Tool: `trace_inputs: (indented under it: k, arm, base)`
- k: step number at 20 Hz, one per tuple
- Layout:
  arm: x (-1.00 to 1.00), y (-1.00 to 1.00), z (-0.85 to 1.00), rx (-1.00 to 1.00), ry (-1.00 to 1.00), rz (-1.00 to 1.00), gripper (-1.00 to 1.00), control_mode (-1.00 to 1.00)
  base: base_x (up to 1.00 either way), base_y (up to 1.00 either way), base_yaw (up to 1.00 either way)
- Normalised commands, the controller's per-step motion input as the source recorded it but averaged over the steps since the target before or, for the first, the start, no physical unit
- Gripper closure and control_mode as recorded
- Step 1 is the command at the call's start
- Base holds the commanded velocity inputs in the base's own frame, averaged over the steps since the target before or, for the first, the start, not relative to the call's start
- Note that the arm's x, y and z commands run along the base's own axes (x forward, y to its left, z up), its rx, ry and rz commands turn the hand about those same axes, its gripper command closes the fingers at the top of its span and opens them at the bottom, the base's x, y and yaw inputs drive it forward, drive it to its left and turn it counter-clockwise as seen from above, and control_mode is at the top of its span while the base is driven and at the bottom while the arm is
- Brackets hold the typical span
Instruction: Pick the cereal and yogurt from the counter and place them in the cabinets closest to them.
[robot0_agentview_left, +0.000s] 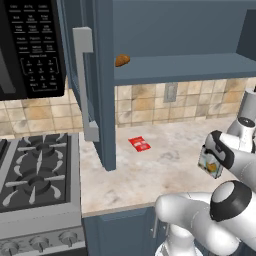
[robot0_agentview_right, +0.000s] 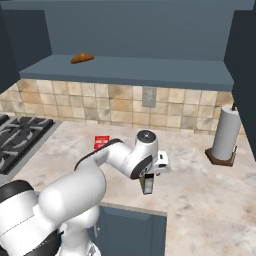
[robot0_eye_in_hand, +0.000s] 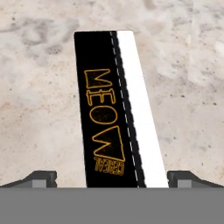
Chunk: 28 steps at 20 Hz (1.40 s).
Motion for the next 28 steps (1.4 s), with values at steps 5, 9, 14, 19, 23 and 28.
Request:
trace_inputs:
  k: [5, 9, 14, 19, 23, 28]
  arm:
    - [0.00, 0.00, -0.01, 0.00, 0.00, 0.00, -1.00, -1.00]
    - [0.00, 0.00, -0.04, 0.00, 0.00, 0.00, -1.00, -1.00]
    - [0.00, 0.00, 0.00, 0.00, 0.00, 0.00, 1.00, -1.00]
    - [0.00, 0.00, 0.00, 0.00, 0.00, 0.00, 1.00, -1.00]
    - [0.00, 0.00, 0.02, 0.00, 0.00, 0.00, 1.00, -1.00]
    - [0.00, 0.03, 0.39, 0.02, 0.00, -0.05, 1.00, -1.00]
  base:
    - [0.00, 0.00, 0.00]
    - [0.00, 0.00, 0.00]
    - [0.00, 0.00, 0.00]
    - [0.00, 0.00, 0.00]
    - [0.00, 0.00, 0.00]
    - [0.00, 0.00, 0.00]
